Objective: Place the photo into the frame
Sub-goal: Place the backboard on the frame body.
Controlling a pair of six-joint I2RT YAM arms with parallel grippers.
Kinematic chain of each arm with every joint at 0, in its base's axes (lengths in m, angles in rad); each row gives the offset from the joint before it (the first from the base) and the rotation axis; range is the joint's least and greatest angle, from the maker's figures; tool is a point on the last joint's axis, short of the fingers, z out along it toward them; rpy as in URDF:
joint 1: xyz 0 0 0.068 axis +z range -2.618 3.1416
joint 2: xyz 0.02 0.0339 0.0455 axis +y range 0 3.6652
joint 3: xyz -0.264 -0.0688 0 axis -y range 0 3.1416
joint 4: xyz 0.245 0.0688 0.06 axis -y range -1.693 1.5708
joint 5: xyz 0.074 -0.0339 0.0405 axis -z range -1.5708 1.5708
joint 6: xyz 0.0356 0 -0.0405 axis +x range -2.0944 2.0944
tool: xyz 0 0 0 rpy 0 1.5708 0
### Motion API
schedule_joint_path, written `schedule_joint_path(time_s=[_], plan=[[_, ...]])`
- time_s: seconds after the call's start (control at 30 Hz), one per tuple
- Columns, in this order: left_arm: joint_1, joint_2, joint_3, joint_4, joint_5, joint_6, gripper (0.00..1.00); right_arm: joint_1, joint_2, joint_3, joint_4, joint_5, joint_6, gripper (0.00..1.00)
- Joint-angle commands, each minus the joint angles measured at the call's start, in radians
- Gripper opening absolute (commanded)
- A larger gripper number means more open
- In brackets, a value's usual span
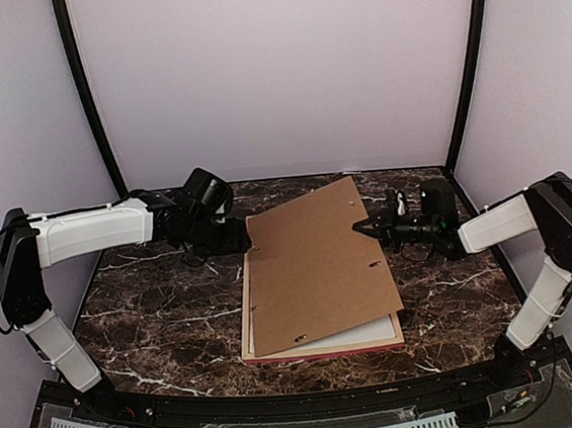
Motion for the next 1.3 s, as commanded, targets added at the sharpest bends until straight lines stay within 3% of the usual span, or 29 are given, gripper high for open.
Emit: schedule_joint_path(time_s=[0.0,1.27], plan=[[0.007,-0.013,0.024,-0.030,-0.019,0.024,0.66,0.015,0.015,-0.001,0.140,0.004,0.030,0.00],[0.010,-0.008,0.012,-0.042,-0.018,0.032,0.66,0.016,0.071,-0.052,0.229,0.068,0.047,0.00]])
